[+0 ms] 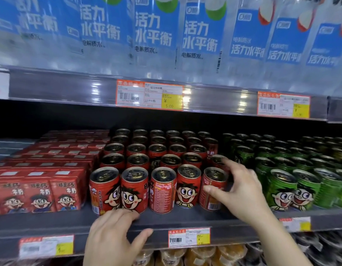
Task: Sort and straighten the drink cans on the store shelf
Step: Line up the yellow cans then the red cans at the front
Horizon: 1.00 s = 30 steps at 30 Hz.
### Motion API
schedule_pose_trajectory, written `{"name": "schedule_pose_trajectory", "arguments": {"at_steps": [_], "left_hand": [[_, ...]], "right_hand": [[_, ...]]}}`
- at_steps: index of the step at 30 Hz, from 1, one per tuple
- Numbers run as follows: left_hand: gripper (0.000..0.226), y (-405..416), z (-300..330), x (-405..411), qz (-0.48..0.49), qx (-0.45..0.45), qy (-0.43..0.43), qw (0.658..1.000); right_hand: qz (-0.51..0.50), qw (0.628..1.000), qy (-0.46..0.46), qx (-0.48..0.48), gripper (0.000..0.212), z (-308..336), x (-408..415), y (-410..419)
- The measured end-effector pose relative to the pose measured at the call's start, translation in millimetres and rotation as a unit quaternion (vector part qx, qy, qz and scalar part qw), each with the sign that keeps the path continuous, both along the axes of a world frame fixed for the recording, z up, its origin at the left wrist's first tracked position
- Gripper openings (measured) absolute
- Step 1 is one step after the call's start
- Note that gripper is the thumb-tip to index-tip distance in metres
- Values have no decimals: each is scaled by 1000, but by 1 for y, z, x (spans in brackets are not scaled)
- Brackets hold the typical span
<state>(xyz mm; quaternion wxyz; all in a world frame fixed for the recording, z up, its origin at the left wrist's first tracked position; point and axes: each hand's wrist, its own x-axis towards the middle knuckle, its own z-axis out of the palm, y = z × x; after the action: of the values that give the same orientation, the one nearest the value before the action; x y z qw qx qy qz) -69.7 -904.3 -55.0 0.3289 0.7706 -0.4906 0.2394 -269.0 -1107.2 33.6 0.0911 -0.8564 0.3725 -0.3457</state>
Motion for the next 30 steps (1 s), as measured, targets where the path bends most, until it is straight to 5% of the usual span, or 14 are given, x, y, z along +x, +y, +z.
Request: {"name": "schedule_pose_trajectory", "arguments": {"at_steps": [3, 6, 15, 20, 30], "left_hand": [[47, 1, 1, -1, 2, 1, 4, 1000], [47, 1, 1, -1, 2, 2, 8, 1000], [46, 1, 0, 0, -8, 2, 12, 1000], [45, 1, -1, 1, -15, 0, 4, 1000], [44, -2, -8, 9, -41, -22, -5, 999]], "right_hand": [[63, 985, 115, -110, 80, 15, 20, 9], [59, 974, 195, -99, 88, 23, 35, 7], [105, 975, 193, -10, 59, 37, 40, 1], [110, 971, 211, 17, 79, 50, 46, 1], [128, 940, 317, -2, 82, 48, 84, 20]]}}
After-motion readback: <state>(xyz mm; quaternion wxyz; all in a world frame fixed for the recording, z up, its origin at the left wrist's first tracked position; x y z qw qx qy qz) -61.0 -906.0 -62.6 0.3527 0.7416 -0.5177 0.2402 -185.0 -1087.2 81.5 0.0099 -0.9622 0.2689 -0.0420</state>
